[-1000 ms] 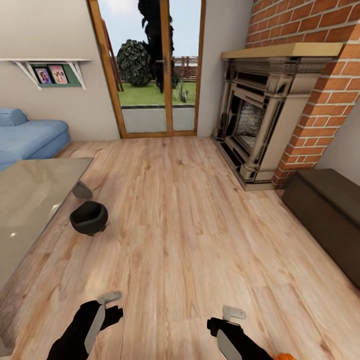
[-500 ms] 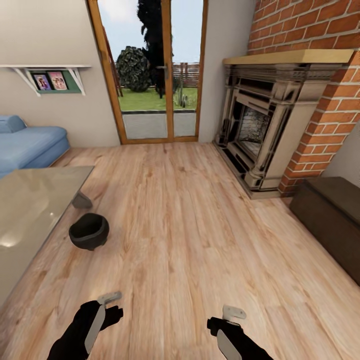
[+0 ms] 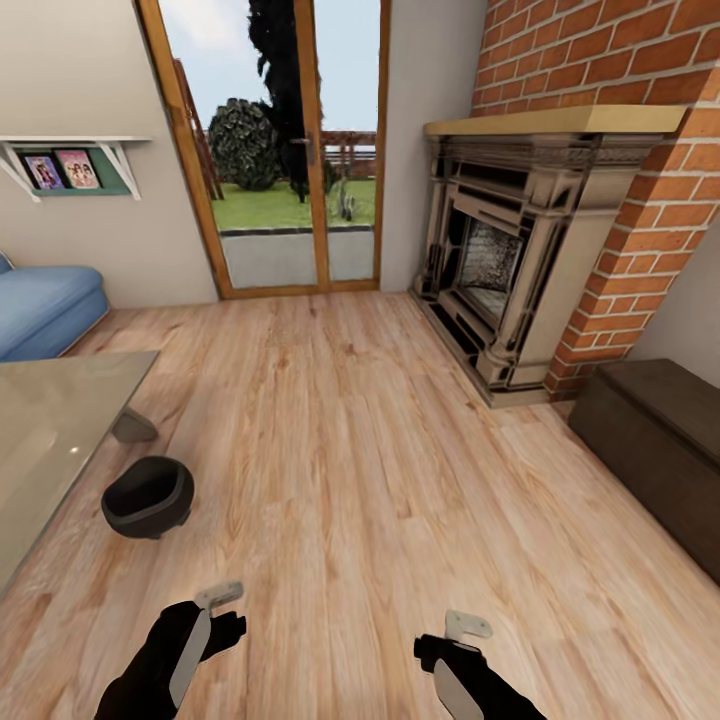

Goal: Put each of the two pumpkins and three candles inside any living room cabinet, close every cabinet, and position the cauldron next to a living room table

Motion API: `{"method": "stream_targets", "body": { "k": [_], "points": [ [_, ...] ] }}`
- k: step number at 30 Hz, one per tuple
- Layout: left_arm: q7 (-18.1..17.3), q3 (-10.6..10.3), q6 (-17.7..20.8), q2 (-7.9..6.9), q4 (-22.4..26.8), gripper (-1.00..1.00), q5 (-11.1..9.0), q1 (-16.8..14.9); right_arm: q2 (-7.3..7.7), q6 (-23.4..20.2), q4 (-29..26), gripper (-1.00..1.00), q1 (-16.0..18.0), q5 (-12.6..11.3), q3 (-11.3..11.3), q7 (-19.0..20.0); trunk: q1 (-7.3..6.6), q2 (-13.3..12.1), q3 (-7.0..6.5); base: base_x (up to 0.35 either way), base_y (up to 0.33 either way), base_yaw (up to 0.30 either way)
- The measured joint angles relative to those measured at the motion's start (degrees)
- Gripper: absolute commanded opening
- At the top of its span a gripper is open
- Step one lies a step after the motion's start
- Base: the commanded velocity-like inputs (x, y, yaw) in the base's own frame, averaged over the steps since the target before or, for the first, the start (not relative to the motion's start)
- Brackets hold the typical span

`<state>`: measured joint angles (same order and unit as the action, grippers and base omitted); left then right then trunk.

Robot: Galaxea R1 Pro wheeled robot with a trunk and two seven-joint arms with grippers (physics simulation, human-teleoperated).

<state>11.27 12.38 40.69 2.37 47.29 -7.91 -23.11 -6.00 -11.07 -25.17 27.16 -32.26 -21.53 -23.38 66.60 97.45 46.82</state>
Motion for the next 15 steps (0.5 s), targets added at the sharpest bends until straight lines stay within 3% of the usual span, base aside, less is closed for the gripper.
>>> {"method": "stream_targets", "body": {
  "k": [6,15],
  "points": [
    [0.0,0.0,0.0,0.0,0.0,1.0,0.0,0.0,0.02,0.0,0.0,1.0,0.0,0.0,0.0,0.0,0.0,0.0,0.0,0.272,0.034,-0.001],
    [0.0,0.0,-1.2,0.05,-0.1,1.0,0.0,0.0,0.03,0.1,0.0,1.0,0.0,0.0,0.0,0.0,0.0,0.0,0.0,0.289,0.131,0.0]
  ]
}}
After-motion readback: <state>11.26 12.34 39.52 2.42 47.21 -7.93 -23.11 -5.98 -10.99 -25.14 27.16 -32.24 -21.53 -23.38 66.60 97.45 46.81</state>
